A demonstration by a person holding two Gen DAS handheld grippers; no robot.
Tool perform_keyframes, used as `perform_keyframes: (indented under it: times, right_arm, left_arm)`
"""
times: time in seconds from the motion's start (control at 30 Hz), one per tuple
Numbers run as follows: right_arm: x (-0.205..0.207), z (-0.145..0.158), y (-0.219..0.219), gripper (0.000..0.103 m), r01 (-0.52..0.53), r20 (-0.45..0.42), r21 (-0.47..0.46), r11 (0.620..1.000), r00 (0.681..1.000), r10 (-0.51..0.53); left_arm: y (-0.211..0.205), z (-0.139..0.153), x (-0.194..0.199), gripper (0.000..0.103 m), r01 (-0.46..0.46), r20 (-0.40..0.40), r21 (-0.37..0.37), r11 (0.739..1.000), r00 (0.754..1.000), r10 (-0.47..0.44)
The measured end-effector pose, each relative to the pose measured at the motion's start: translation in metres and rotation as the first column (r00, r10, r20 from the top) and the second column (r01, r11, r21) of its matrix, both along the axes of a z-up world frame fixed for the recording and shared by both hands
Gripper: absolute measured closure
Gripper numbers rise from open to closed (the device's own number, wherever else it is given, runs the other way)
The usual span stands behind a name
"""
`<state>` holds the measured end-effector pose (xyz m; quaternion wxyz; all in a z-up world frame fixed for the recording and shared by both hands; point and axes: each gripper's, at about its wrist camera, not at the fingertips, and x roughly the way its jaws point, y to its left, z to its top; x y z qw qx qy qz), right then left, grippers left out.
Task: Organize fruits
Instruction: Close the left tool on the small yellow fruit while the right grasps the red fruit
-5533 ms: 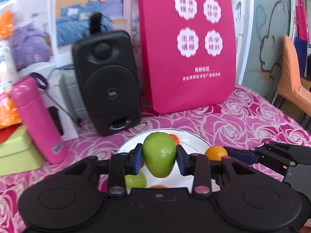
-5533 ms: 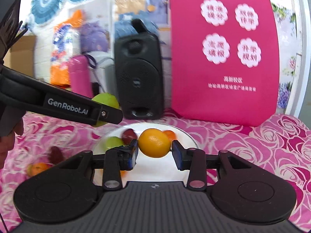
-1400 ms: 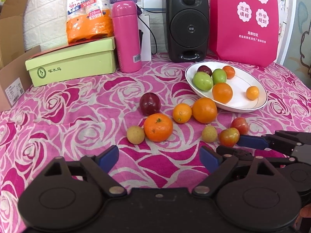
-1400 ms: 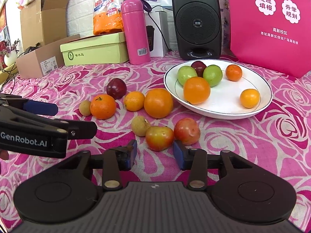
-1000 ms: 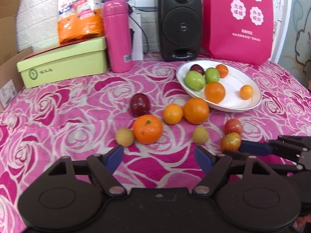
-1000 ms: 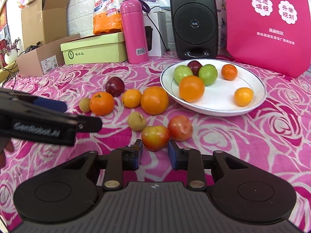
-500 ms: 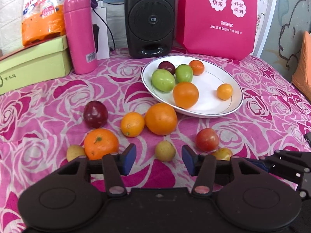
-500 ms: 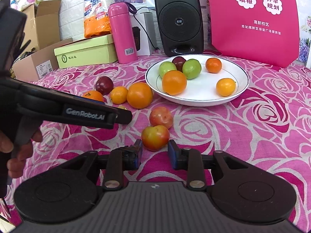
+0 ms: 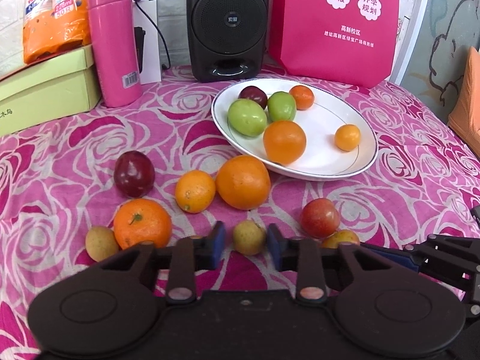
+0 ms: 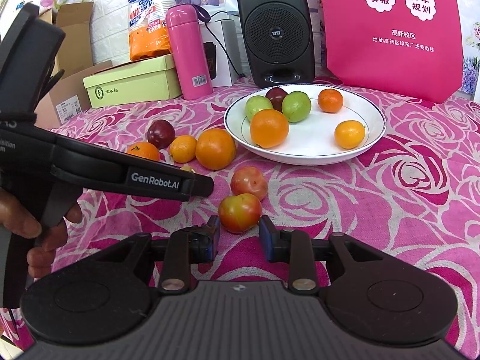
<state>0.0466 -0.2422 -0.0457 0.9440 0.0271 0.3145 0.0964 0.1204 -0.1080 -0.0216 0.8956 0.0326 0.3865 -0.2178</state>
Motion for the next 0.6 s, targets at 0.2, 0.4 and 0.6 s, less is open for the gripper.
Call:
perform_keyframes:
  times: [0.2,0.4,0.6]
  right_arm:
    - [-0.001,0.007,-0.005,0.054,0.003,0.017,0.011,1.000,1.000,-0.003]
    - [0.012,0.036,-0.024,0.054,0.047,0.106,-0.003,0.999,0.993,-0.046]
    - [0.039,0.059,-0.049,0.054,0.106,0.185,-0.041,0.994,0.978,-0.096]
  left_arm:
    - [0.003,0.018,-0.006,0.000,0.014,0.027,-0.038,0.999,1.000,-0.013]
    - [-0.012,0.057,0.007,0.000,0.036,0.109,-0.051,0.998,0.994,-0.030]
    - [-0.038,0.085,0.036,0.000,0.071,0.161,-0.070,0.995,0.985,-0.059]
